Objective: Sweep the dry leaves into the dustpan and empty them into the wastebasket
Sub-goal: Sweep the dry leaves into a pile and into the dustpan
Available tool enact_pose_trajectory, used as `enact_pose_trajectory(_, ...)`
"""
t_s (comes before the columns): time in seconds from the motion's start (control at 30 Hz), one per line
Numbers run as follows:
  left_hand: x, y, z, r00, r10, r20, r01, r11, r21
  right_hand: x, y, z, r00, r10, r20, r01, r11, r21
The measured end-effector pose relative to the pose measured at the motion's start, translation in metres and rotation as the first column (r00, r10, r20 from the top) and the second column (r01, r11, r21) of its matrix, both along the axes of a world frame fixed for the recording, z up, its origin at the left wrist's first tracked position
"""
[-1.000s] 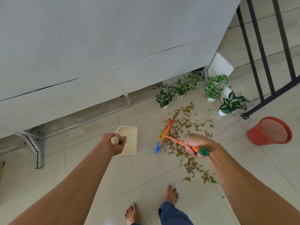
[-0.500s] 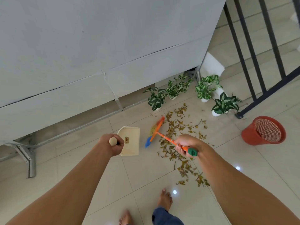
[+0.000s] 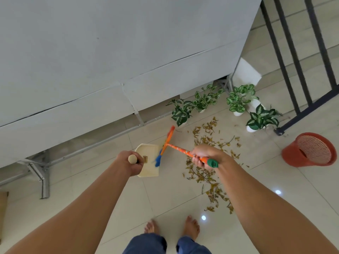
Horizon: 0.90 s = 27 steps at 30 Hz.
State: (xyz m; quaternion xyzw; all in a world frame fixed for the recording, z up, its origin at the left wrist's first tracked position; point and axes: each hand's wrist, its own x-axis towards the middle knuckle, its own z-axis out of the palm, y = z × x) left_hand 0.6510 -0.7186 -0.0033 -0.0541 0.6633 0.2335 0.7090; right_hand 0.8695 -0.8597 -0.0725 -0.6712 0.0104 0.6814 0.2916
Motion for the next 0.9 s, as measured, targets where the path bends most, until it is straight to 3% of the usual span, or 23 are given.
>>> enact_pose_trajectory(0.2,-0.008,0.022,-0.005,0.997,-0.064,-0.038,0.065,0.998,0.027,0.000,-0.005,-0.004,0.965,-0.229,-0.130,0.225,0.973,-0.044)
enact_pose_trajectory(0.4,-0.007,0.053,-0.013,0.990,-0.136,-0.018,0.136,0.990,-0.028,-0.024,-0.034,0.030,0.981,-0.180,-0.075,0.177,0.983,-0.040)
enact_pose_trajectory(0.63,-0.011,0.088,-0.016,0.975,-0.206,-0.080,0.203,0.978,-0.043,-0.040,0.036,0.005,0.982,-0.156,-0.107,0.153,0.988,-0.038)
enact_pose_trajectory(0.9,-0.020,0.129,-0.036,0.966,-0.237,-0.101,0.235,0.971,-0.035,-0.038,0.054,-0.011,0.899,-0.393,-0.194,0.374,0.919,-0.128)
